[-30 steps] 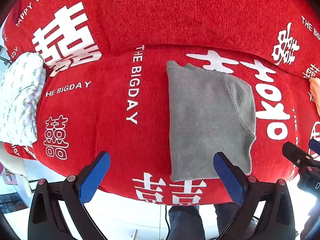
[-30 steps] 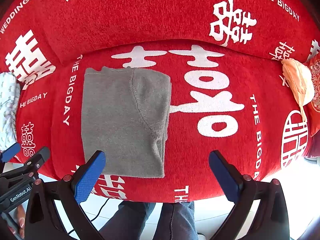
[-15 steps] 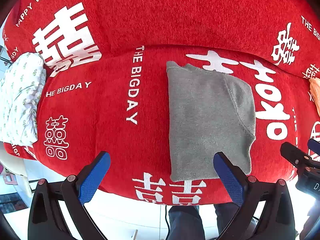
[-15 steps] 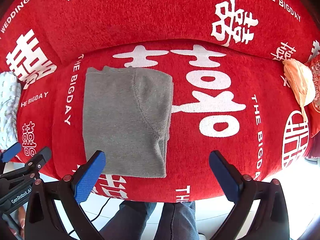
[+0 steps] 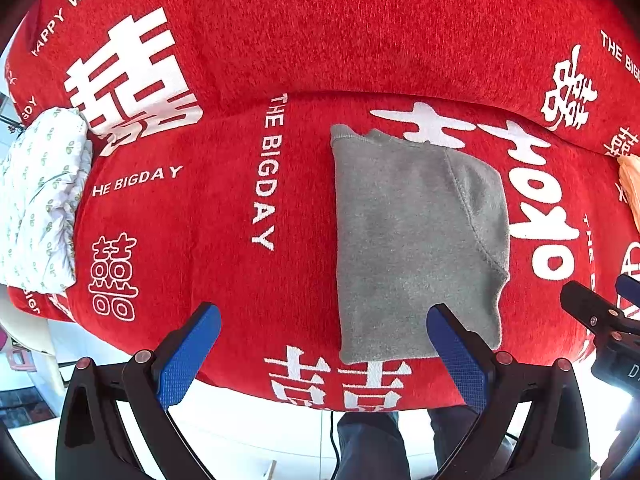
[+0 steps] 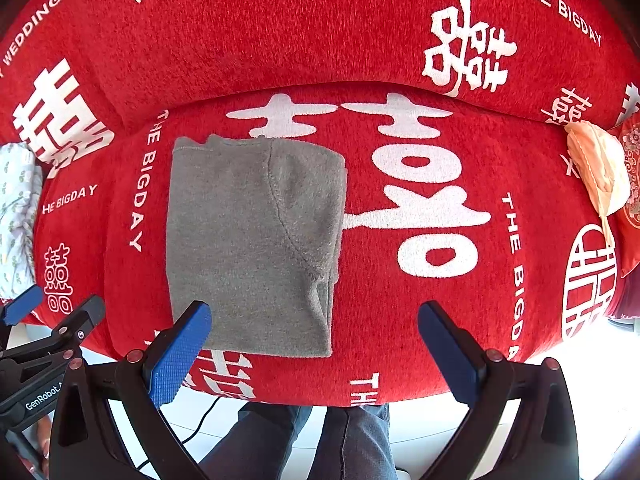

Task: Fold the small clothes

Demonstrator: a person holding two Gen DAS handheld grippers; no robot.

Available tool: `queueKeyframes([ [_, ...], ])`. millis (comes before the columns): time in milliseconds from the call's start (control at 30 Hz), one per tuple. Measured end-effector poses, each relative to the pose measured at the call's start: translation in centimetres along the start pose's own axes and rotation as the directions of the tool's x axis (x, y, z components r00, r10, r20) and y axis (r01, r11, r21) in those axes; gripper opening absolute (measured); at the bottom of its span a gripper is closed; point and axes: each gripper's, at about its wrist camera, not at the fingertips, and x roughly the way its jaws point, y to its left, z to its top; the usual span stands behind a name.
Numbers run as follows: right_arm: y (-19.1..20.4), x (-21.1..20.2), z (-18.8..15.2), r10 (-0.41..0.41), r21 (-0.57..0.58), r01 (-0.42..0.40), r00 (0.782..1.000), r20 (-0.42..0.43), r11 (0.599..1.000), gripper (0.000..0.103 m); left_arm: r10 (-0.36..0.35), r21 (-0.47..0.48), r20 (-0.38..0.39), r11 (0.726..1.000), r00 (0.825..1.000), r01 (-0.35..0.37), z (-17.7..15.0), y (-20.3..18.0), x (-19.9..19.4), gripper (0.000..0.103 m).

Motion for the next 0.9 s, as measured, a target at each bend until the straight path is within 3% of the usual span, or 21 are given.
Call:
queueKeyframes([
  [900,0.07,-0.19,0.08,-0.001,0.0,0.001,1.0,0.003,1.0,0.103,0.006,0.02,0.012,1.0,1.0,-0.007,-0.16,-0.06,-0.16,0.103],
])
